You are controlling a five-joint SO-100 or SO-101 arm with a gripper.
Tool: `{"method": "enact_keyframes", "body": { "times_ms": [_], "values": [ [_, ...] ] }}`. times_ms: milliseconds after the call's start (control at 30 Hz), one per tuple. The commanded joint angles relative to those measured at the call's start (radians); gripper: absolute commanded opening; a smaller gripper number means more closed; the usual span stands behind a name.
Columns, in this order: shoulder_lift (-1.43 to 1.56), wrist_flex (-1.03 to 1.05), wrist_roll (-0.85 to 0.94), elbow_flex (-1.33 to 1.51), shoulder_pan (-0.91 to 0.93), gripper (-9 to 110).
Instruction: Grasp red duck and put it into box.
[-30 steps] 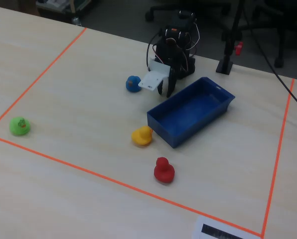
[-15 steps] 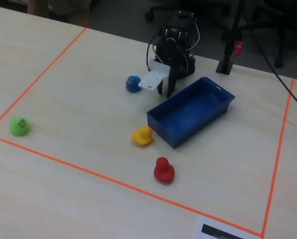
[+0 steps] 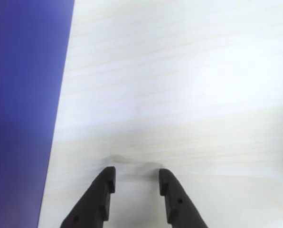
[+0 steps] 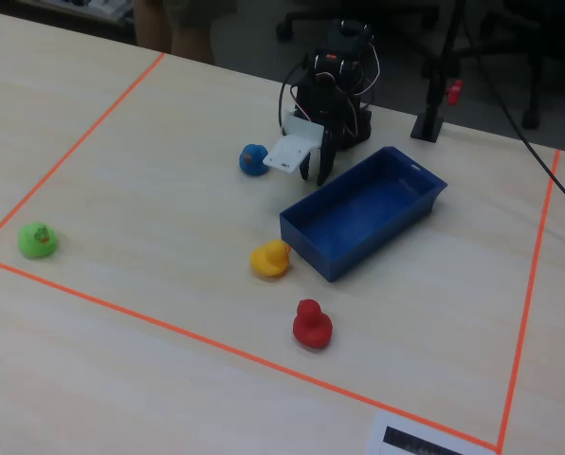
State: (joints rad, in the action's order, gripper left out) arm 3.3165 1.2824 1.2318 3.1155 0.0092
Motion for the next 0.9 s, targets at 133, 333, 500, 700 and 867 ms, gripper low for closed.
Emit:
{"method": "enact_keyframes", "body": {
  "times_ms": [133,333,500,700,867],
  "values": [
    [-0.005,0.021,-0.008,-0.005,0.003,11],
    [-0.005,0.021,-0.008,-0.005,0.003,11],
    [-0.005,0.021,-0.006,-0.005,0.003,11],
    [-0.005,0.021,-0.002,-0.005,0.003,6],
    [-0.005,-0.018,0.0,-0.005,-0.006,0]
  ]
}}
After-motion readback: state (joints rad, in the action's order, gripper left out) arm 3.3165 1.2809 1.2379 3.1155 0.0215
